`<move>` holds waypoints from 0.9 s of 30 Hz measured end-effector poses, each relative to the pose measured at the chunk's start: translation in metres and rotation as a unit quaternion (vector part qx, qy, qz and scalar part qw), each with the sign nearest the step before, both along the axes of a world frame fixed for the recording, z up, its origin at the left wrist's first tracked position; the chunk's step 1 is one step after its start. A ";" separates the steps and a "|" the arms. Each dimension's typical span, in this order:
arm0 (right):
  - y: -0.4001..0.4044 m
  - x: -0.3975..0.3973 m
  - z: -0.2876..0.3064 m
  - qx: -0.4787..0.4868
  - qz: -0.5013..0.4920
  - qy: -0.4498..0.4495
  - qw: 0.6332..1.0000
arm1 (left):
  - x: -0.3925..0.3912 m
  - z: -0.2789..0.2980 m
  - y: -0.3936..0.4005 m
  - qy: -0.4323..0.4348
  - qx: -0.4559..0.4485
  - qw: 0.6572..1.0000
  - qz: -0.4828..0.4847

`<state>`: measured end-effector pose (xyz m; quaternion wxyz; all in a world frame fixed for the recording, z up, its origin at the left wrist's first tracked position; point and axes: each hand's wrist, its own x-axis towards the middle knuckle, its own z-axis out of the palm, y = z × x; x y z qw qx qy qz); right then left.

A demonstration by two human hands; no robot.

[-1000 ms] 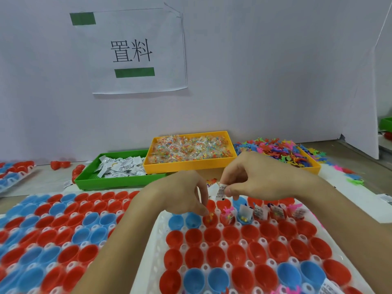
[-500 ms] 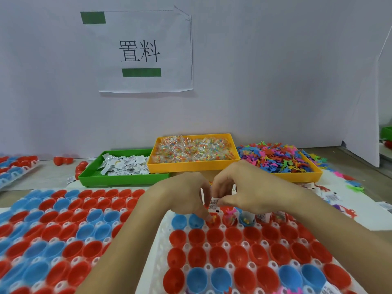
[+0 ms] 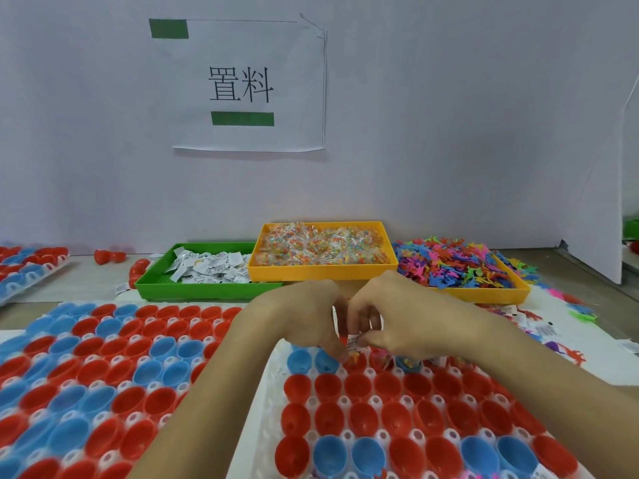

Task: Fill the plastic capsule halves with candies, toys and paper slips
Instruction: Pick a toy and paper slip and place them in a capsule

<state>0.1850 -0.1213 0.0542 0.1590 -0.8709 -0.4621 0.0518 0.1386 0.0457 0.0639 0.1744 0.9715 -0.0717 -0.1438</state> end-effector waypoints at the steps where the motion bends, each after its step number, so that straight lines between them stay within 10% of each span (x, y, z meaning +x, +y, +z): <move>1: 0.000 0.000 0.000 -0.003 0.002 -0.001 1.000 | 0.000 0.000 0.001 0.001 0.000 1.000 0.000; 27: 0.006 0.002 0.012 -0.045 0.053 -0.041 0.997 | 0.001 0.003 0.010 -0.020 -0.004 1.000 0.009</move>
